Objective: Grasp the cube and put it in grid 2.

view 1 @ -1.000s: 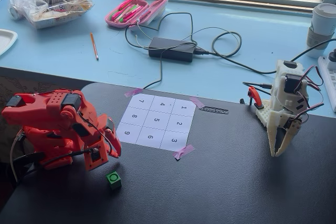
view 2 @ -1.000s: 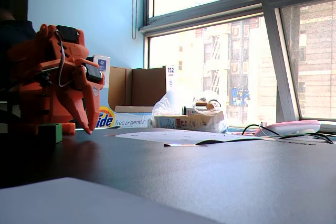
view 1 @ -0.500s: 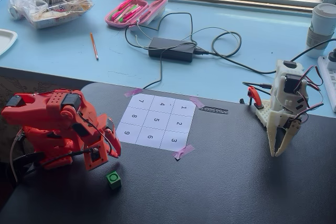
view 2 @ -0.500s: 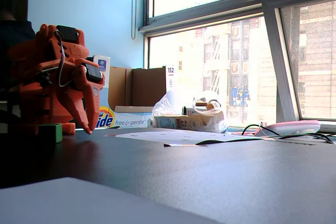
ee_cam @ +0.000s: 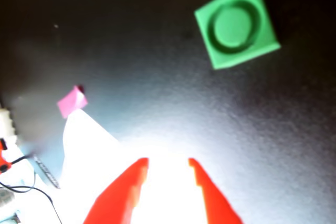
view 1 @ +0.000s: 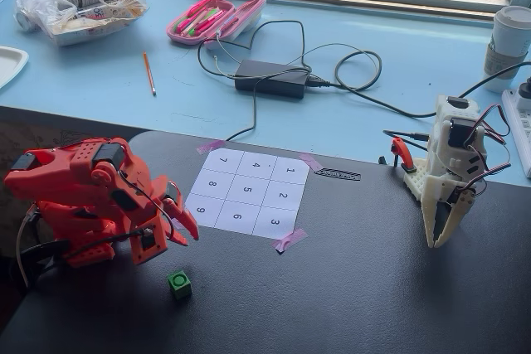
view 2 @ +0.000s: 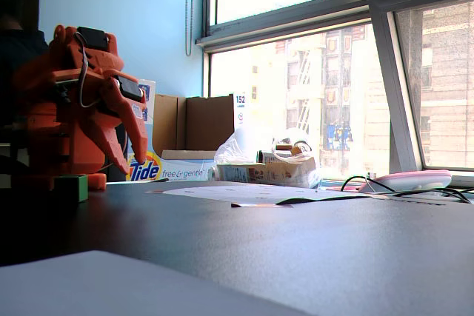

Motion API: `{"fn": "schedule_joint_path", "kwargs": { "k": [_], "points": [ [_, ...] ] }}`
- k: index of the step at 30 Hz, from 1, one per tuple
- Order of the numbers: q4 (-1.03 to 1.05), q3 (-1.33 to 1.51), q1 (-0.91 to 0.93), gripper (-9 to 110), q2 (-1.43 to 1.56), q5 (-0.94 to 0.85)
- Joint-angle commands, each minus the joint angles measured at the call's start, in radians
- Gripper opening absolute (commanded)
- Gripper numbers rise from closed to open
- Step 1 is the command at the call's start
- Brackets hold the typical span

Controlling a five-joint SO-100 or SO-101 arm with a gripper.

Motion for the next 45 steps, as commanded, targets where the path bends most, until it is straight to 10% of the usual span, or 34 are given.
{"fn": "schedule_joint_path", "kwargs": {
  "k": [1,17,45],
  "points": [
    [-0.003,-0.092,0.04,16,-0.025,-0.011],
    [-0.158,-0.391,0.221,30,-0.738,0.084],
    [-0.15,-0.583,0.499,31,-1.134,0.192]
  ]
}}
